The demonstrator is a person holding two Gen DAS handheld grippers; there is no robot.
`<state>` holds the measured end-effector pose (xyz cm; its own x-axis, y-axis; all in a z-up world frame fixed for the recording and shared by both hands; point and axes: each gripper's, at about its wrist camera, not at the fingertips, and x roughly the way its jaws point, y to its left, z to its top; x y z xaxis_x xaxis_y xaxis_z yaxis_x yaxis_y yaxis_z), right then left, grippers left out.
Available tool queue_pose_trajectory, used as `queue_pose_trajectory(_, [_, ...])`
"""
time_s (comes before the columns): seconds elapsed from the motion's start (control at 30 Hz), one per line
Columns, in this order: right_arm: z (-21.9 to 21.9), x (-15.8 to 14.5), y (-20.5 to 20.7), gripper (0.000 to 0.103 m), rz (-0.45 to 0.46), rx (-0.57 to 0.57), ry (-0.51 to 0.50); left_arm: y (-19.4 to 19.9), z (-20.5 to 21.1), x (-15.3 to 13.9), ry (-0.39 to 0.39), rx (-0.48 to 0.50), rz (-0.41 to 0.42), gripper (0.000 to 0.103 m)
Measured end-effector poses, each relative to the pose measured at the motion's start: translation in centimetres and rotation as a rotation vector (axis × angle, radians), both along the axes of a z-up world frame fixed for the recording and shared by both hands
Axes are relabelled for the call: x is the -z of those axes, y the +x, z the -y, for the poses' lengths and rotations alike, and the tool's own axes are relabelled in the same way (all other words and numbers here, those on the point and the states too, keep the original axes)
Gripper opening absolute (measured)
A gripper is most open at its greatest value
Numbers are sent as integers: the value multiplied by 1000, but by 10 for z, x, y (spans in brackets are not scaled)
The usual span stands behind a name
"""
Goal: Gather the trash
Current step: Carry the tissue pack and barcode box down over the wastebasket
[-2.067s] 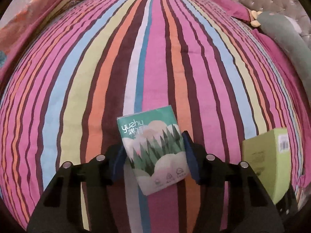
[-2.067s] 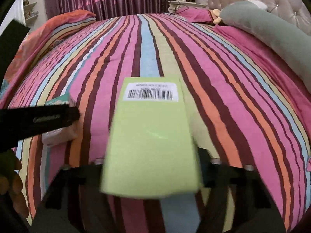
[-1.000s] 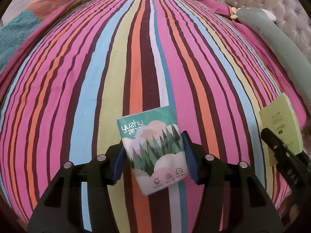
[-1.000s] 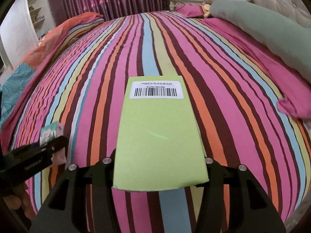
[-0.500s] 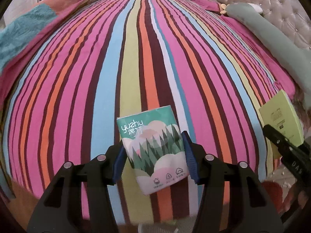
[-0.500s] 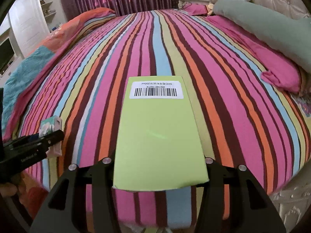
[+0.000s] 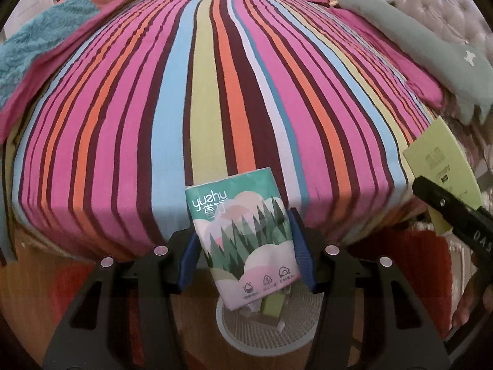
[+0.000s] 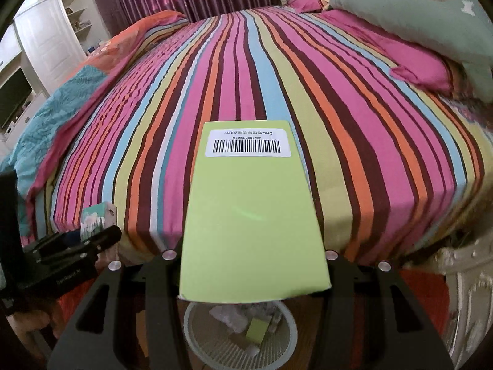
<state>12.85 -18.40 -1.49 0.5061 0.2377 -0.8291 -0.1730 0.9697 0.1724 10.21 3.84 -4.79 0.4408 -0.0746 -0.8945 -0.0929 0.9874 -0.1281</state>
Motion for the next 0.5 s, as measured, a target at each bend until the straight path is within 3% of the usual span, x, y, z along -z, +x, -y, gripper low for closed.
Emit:
queue_pose_trajectory(0.23, [4,24,-32,47,-100,3,24,-44,21,25,-8,27,-64,52])
queue_pose_trajectory(0.37, [0,55,-41,47,-226,-12,33,-60,35,51,-62,44,-147,53])
queue_pose_trajectory(0.5, [-4,91,-39,47,-384,-21,45,-56,42,78,-68,59,-256,52])
